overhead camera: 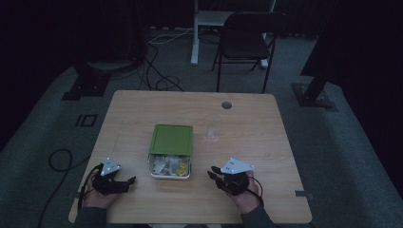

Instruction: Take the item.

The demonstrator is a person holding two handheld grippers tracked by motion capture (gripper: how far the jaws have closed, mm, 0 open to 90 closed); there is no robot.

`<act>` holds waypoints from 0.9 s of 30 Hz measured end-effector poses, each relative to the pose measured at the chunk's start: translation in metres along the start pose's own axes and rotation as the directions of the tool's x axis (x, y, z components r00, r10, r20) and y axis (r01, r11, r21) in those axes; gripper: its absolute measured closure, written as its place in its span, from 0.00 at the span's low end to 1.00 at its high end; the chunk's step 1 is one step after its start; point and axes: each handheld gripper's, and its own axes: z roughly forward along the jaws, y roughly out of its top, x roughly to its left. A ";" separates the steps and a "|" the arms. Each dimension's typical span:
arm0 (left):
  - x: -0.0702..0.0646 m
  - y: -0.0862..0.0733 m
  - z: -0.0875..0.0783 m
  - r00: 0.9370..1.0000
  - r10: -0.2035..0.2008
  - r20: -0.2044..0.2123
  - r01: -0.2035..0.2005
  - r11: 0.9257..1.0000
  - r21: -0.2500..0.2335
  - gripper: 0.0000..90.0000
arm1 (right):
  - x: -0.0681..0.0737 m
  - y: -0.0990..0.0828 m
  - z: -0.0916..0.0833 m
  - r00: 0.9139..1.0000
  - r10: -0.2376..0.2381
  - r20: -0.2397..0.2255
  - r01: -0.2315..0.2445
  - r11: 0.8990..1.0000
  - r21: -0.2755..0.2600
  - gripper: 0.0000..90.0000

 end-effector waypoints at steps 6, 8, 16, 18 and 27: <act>0.000 0.000 0.000 1.000 0.000 0.000 0.000 1.000 0.000 0.17 | 0.009 0.006 0.006 0.999 -0.015 -0.032 0.015 1.000 0.002 0.84; 0.000 0.000 0.000 1.000 0.000 0.000 0.000 1.000 0.000 0.17 | 0.014 0.009 0.009 0.999 -0.026 -0.045 0.026 1.000 0.002 0.84; 0.000 0.000 0.000 1.000 0.000 0.000 0.000 1.000 0.000 0.17 | 0.030 0.018 0.019 0.994 -0.059 -0.087 0.059 0.998 -0.006 0.83; 0.000 0.000 0.000 1.000 0.000 0.000 0.000 1.000 0.000 0.17 | 0.036 0.021 0.024 0.991 -0.072 -0.110 0.071 0.997 -0.007 0.79; 0.000 0.000 0.000 1.000 0.001 0.000 -0.001 1.000 0.002 0.17 | 0.056 0.029 0.040 0.979 -0.118 -0.166 0.117 0.993 -0.017 0.73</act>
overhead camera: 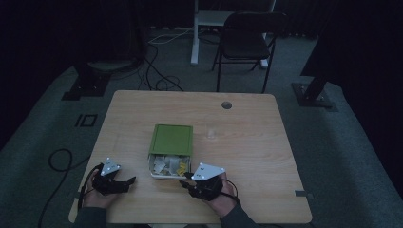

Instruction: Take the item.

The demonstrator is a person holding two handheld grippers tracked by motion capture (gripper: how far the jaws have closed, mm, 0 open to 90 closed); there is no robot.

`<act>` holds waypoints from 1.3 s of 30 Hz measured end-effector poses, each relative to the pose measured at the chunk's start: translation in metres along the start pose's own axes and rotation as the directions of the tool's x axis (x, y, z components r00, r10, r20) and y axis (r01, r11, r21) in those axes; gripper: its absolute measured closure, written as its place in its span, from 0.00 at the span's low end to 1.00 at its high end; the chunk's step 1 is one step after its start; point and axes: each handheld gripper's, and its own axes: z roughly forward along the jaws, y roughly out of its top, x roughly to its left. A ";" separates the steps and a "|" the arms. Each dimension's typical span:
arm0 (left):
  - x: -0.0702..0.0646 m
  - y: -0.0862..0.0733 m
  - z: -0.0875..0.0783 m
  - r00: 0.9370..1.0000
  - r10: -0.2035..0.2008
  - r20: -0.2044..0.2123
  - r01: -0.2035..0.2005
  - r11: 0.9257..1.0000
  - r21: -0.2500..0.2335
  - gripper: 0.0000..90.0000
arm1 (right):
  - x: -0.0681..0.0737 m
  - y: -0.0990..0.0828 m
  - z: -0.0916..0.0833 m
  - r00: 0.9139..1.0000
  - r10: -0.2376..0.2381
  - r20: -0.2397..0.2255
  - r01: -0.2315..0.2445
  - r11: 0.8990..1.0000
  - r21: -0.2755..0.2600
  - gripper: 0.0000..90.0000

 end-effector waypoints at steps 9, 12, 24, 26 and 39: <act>0.000 0.000 0.000 1.000 0.000 0.000 0.000 1.000 0.000 0.17 | 0.005 0.008 0.018 0.999 -0.009 -0.031 0.008 1.000 -0.019 0.69; 0.000 0.000 0.000 1.000 0.000 0.000 0.000 1.000 0.000 0.17 | 0.007 0.013 0.026 0.999 -0.014 -0.043 0.013 1.000 -0.024 0.68; 0.000 0.000 0.000 1.000 0.000 0.001 0.000 1.000 0.000 0.17 | 0.009 0.019 0.045 1.000 -0.020 0.001 0.020 1.000 -0.018 0.66; 0.000 0.000 0.000 1.000 0.000 0.001 0.000 1.000 0.000 0.17 | 0.009 0.019 0.047 1.000 -0.015 0.011 0.015 1.000 -0.014 0.66; 0.000 0.000 0.000 1.000 0.000 0.000 0.000 1.000 0.000 0.17 | 0.013 0.016 0.068 1.000 -0.012 -0.017 0.013 0.999 0.046 0.63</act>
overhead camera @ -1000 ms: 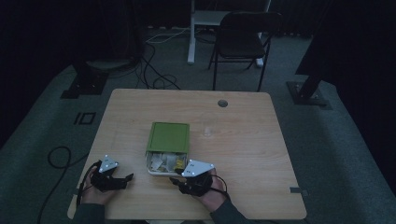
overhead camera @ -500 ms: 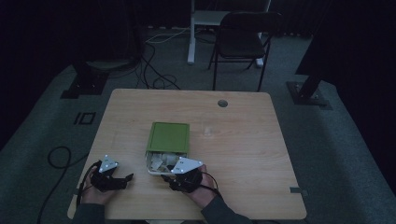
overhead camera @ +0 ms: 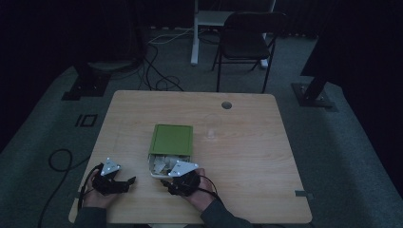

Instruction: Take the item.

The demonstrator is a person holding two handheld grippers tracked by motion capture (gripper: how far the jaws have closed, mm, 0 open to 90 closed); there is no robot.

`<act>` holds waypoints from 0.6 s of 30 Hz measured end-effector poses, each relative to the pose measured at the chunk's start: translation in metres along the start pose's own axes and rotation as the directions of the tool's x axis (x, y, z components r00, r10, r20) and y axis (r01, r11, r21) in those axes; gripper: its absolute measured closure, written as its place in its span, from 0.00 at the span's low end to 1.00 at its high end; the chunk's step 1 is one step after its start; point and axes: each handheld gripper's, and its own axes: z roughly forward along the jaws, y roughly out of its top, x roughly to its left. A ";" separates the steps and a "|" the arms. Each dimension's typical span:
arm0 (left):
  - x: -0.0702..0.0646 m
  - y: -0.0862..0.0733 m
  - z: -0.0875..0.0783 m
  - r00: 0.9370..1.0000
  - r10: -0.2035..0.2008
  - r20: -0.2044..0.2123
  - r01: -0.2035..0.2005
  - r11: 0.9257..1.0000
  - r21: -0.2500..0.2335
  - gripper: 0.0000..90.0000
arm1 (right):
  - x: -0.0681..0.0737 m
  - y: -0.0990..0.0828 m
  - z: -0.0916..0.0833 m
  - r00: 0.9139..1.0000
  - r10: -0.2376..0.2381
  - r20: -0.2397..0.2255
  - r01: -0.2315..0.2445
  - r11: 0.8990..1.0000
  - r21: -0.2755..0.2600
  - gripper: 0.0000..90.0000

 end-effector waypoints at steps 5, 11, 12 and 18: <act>0.000 0.000 0.000 1.000 0.000 0.000 0.000 1.000 0.000 0.17 | 0.000 -0.001 0.002 1.000 0.001 -0.001 -0.001 1.000 0.009 0.62; 0.000 0.000 0.000 1.000 0.000 0.000 0.000 1.000 0.000 0.17 | 0.000 -0.002 0.000 1.000 0.010 -0.029 -0.010 1.000 0.010 0.64; 0.000 0.000 0.000 1.000 0.000 0.000 0.000 1.000 0.000 0.17 | 0.001 -0.002 -0.001 0.999 0.006 -0.031 -0.005 1.000 0.009 0.64; 0.000 0.000 0.000 1.000 0.000 0.000 0.000 1.000 0.000 0.17 | 0.007 -0.002 -0.003 0.999 -0.005 -0.051 0.005 1.000 0.004 0.66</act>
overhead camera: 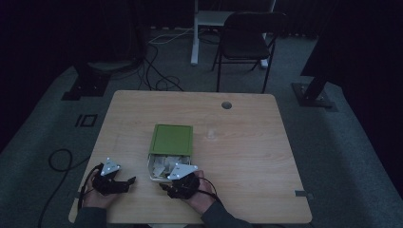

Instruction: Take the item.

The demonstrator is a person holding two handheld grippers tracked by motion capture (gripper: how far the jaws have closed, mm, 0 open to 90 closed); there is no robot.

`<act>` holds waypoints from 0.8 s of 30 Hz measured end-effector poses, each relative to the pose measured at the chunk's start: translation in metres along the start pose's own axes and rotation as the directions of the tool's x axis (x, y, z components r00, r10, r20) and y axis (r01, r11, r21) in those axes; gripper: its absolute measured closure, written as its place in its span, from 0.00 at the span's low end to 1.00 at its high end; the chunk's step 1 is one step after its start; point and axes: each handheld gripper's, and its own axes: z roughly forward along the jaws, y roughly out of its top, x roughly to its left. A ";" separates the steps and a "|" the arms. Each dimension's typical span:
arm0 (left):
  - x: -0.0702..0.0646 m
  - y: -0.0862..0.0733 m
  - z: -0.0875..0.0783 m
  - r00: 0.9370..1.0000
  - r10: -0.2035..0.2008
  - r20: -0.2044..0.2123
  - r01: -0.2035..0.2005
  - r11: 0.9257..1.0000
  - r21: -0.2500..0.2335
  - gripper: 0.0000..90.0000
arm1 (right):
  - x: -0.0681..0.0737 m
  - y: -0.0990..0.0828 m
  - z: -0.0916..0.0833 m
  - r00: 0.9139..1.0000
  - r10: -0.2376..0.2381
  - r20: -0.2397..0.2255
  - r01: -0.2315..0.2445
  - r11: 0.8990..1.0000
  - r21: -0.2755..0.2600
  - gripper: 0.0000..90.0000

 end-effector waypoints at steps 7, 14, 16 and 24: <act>0.000 0.000 0.000 1.000 0.000 0.000 0.000 1.000 0.000 0.17 | 0.005 0.000 -0.001 1.000 -0.015 -0.028 0.015 1.000 0.009 0.69; 0.000 0.000 0.000 1.000 0.000 0.000 0.000 1.000 0.000 0.17 | 0.006 0.000 0.000 0.999 -0.011 -0.042 0.011 1.000 -0.004 0.75; 0.000 0.000 0.000 1.000 0.000 0.000 0.000 1.000 0.000 0.17 | 0.006 0.001 0.000 1.000 -0.001 -0.025 0.000 1.000 -0.017 0.76; 0.000 0.000 0.000 1.000 0.000 0.000 0.000 1.000 0.000 0.17 | 0.003 0.010 -0.002 0.998 0.031 0.056 -0.028 0.998 -0.055 0.82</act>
